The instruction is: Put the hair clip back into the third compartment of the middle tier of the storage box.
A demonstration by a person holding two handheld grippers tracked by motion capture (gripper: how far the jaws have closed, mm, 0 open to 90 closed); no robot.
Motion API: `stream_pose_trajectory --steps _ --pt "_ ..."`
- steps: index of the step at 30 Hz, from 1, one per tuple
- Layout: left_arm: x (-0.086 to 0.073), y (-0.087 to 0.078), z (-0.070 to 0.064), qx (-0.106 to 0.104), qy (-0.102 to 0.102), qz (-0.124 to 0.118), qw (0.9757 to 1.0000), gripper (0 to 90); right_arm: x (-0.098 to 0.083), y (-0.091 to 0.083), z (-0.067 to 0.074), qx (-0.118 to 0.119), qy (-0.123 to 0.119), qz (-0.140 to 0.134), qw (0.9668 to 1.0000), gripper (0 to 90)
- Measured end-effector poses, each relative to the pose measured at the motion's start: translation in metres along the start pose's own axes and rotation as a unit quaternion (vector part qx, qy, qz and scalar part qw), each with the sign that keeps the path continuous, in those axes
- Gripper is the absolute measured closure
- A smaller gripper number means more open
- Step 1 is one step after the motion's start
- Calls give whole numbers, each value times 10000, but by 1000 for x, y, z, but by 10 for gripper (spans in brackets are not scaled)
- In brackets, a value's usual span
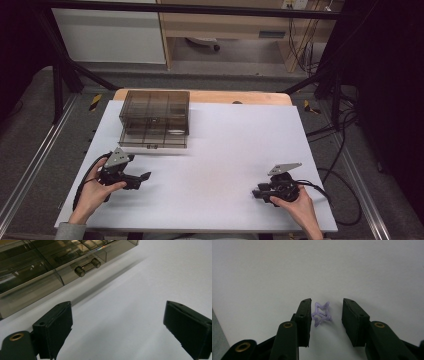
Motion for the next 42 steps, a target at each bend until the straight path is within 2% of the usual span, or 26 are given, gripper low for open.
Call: stream_pose_trajectory --steps 10,24,42 --pt "0 0 0 -5 -3 2 10000 84 -2 1 3 108 60 97 9999 685" --pt "0 1 0 4 5 11 10000 84 -3 2 3 140 15 129 9998 783" --pt "-1 1 0 15 20 20 10000 84 -3 0 7 327 147 187 9992 864"
Point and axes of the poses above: each handheld gripper's, and its own axes: y roughly forward along the jaws, x roughly out of its top, z roughly to its left, the point moved 10 cm from there along y, roughly forward along the jaws, and after that the axes turned 1 degree about y, right-handed, at the moved point
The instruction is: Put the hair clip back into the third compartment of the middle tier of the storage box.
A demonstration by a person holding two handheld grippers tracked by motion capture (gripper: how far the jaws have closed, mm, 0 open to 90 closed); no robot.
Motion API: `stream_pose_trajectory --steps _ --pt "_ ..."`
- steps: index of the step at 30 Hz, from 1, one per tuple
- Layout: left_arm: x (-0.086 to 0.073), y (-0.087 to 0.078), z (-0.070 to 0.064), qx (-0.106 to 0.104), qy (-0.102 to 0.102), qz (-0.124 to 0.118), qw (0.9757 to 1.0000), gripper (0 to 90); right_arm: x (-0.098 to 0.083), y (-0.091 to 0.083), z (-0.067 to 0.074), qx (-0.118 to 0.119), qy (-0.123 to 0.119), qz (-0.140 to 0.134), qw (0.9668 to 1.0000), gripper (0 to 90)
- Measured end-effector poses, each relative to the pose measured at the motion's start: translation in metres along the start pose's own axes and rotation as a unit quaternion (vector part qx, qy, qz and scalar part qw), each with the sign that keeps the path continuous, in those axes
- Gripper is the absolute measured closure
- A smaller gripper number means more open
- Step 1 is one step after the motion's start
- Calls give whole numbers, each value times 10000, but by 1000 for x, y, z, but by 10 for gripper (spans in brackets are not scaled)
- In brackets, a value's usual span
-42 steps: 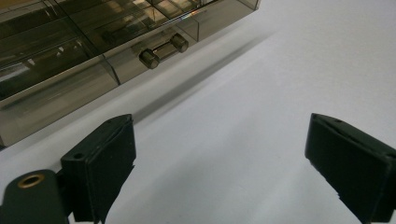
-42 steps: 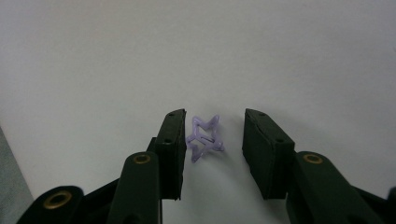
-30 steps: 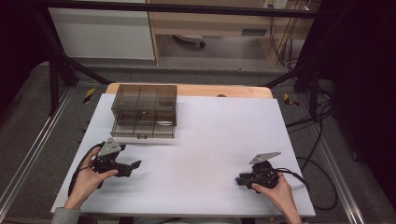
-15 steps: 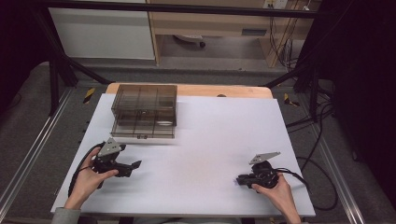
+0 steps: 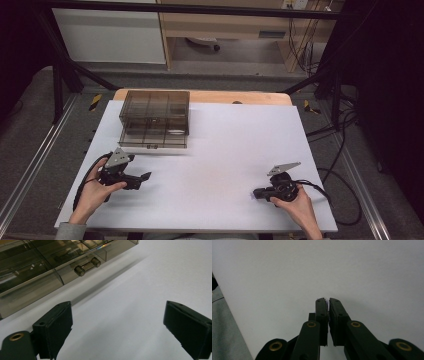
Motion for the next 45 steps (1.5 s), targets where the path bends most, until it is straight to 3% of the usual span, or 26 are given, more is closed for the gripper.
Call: stream_pose_trajectory --steps 10,21,45 --pt "0 0 0 -5 -3 4 10000 84 1 -2 3 148 57 -9 9999 891" --pt "0 0 0 -3 -6 -2 10000 84 3 -5 3 158 49 -94 9998 893" --pt "0 0 0 -5 -9 8 10000 84 18 -14 -3 -99 -71 -566 9983 893"
Point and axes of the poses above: each handheld gripper's, and its own axes: y roughly forward along the jaws, x roughly out of its top, z roughly to its left, the point moved 10 cm from there along y, roughly forward along the jaws, and after that the axes turned 1 degree about y, right-handed, at the moved point
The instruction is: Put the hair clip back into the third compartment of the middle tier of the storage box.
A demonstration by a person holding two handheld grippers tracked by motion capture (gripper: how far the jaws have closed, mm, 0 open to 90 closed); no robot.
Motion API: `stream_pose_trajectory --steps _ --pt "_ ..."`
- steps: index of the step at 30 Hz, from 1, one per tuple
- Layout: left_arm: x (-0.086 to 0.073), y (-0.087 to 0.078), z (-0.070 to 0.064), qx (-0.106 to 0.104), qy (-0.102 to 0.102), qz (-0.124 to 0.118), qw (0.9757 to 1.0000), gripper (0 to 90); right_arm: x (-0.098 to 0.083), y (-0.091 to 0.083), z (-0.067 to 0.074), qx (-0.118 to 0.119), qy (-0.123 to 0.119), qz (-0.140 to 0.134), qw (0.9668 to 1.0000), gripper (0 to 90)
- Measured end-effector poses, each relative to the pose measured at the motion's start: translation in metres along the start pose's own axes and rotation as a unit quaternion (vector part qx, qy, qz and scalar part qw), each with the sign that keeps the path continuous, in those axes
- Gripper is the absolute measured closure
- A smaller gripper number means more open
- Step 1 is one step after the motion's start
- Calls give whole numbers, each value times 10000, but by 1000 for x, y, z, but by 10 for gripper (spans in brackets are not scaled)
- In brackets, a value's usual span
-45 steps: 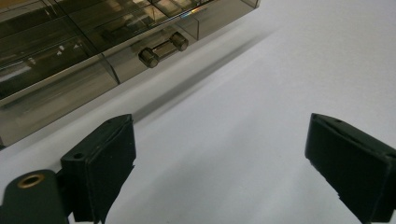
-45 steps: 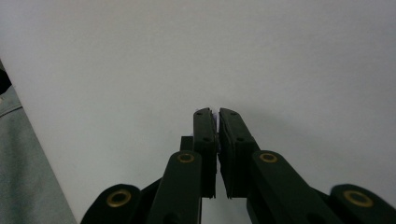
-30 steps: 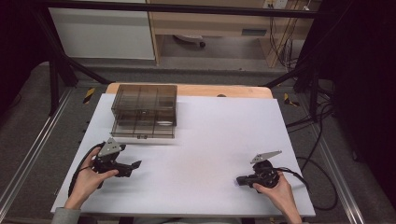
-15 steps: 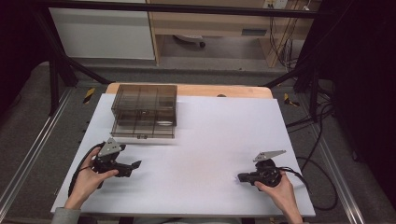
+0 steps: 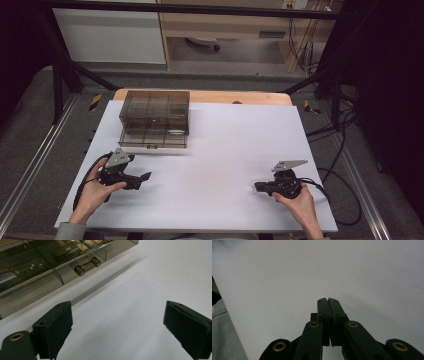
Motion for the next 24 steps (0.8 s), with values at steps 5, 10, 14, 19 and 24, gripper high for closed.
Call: stream_pose_trajectory --steps 5,10,14,19,24 --pt "0 0 0 -1 4 0 10000 84 4 0 0 -23 -40 -76 10000 893" --pt "0 0 0 9 8 13 10000 84 7 0 0 -48 -54 -119 9999 893" --pt "0 0 0 4 6 7 10000 84 10 0 1 -58 -59 -183 9998 893" --pt "0 0 0 5 10 12 10000 84 14 1 2 -60 -88 -238 9997 893" --pt "0 1 0 -4 13 12 10000 84 17 2 3 -50 -135 -229 9996 893"
Point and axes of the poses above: each handheld gripper's, and its own axes: y roughly forward along the jaws, x roughly out of its top, z roughly to its left, the point moved 10 cm from there along y, roughly forward along the jaws, and after that the axes turned 1 degree about y, right-handed, at the moved point
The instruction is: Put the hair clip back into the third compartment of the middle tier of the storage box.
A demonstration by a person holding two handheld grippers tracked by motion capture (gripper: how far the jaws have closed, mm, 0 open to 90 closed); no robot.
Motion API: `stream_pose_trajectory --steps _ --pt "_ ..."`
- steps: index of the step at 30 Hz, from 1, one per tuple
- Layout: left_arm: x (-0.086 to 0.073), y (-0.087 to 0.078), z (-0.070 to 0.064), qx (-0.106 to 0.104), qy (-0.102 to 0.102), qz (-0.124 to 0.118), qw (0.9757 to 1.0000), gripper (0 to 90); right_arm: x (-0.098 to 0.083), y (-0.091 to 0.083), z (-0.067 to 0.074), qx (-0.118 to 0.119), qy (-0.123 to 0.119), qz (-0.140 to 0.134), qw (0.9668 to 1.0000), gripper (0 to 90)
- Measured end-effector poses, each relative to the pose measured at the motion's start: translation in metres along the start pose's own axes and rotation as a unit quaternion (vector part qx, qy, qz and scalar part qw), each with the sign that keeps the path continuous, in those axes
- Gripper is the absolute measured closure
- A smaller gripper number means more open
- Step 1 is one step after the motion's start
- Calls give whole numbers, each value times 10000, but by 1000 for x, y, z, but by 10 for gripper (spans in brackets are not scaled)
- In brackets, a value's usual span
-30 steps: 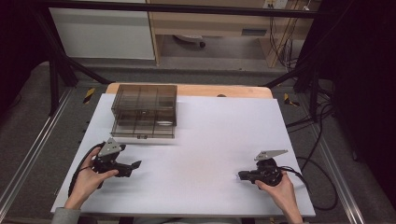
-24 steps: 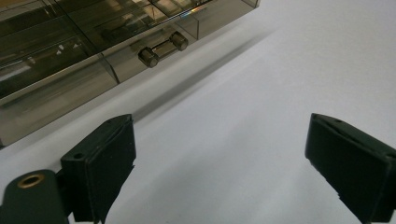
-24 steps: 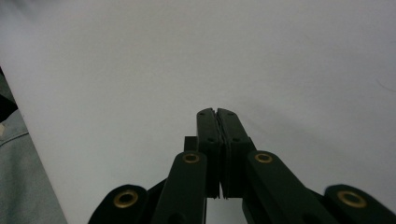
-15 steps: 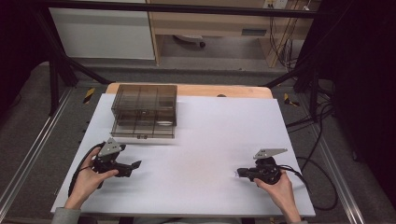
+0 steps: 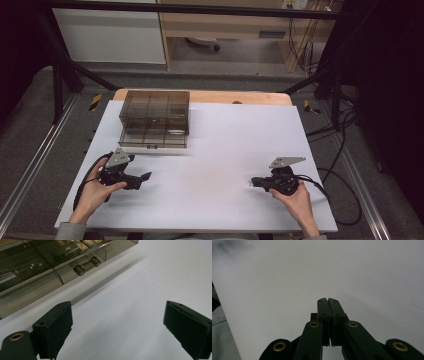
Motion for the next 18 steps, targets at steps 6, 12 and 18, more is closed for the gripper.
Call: stream_pose_trajectory --steps 6,12,18 --pt "0 0 0 1 -2 7 10000 84 8 4 3 4 -62 -60 10000 893" --pt "0 0 0 -9 -2 -1 10000 84 14 8 7 19 -119 -105 9999 893" --pt "0 0 1 -6 -13 -7 10000 84 20 10 9 18 -174 -156 9997 893"
Point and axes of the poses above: each handheld gripper's, and its own axes: y roughly forward along the jaws, x roughly out of its top, z roughly to its left, the point moved 10 cm from there along y, roughly forward along the jaws, and after that the axes turned 1 degree about y, right-handed, at the moved point
